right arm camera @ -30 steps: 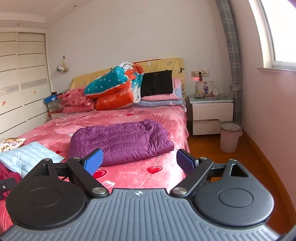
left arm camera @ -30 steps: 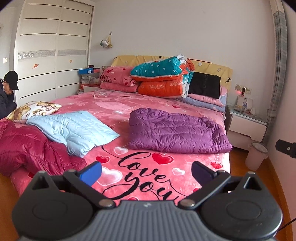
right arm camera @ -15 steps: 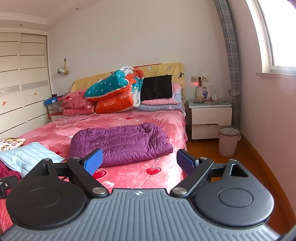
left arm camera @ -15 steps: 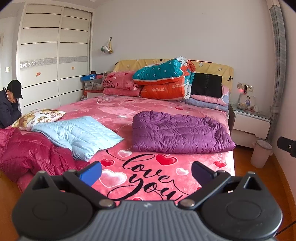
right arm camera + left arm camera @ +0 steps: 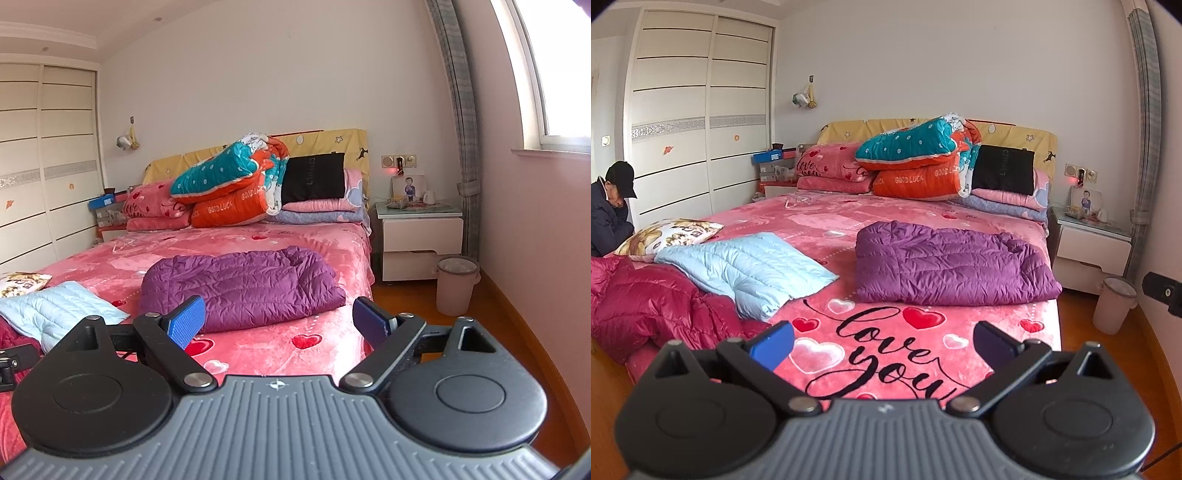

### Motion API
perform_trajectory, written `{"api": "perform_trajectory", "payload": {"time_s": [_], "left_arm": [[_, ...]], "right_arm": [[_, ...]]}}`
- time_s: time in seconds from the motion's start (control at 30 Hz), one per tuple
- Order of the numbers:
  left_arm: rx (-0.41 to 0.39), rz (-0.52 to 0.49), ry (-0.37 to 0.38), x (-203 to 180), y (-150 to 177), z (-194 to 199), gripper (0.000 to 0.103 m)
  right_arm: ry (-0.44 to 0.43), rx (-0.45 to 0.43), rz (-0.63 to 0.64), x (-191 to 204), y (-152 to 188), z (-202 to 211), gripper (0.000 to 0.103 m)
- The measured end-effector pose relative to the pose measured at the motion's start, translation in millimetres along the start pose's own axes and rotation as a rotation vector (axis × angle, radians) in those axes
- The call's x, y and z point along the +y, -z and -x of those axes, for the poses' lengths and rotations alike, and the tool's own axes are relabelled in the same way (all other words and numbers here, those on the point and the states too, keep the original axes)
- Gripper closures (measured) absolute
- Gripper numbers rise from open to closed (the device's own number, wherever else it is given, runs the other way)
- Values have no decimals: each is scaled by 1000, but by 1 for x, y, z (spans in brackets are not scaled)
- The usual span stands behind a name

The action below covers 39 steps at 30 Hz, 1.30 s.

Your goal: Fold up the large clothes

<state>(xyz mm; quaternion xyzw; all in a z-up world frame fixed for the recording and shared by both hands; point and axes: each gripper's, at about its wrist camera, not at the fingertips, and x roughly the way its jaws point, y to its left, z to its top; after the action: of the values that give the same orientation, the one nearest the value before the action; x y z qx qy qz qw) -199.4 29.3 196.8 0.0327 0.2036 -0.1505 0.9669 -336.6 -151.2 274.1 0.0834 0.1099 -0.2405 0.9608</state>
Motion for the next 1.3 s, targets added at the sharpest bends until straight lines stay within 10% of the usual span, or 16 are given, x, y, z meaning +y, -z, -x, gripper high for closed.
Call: {"api": "perform_trajectory", "payload": {"time_s": [1.3], "left_arm": [[16, -28, -5, 0, 7, -17, 1]], "right_arm": [[7, 22, 22, -5, 2, -12, 0]]}}
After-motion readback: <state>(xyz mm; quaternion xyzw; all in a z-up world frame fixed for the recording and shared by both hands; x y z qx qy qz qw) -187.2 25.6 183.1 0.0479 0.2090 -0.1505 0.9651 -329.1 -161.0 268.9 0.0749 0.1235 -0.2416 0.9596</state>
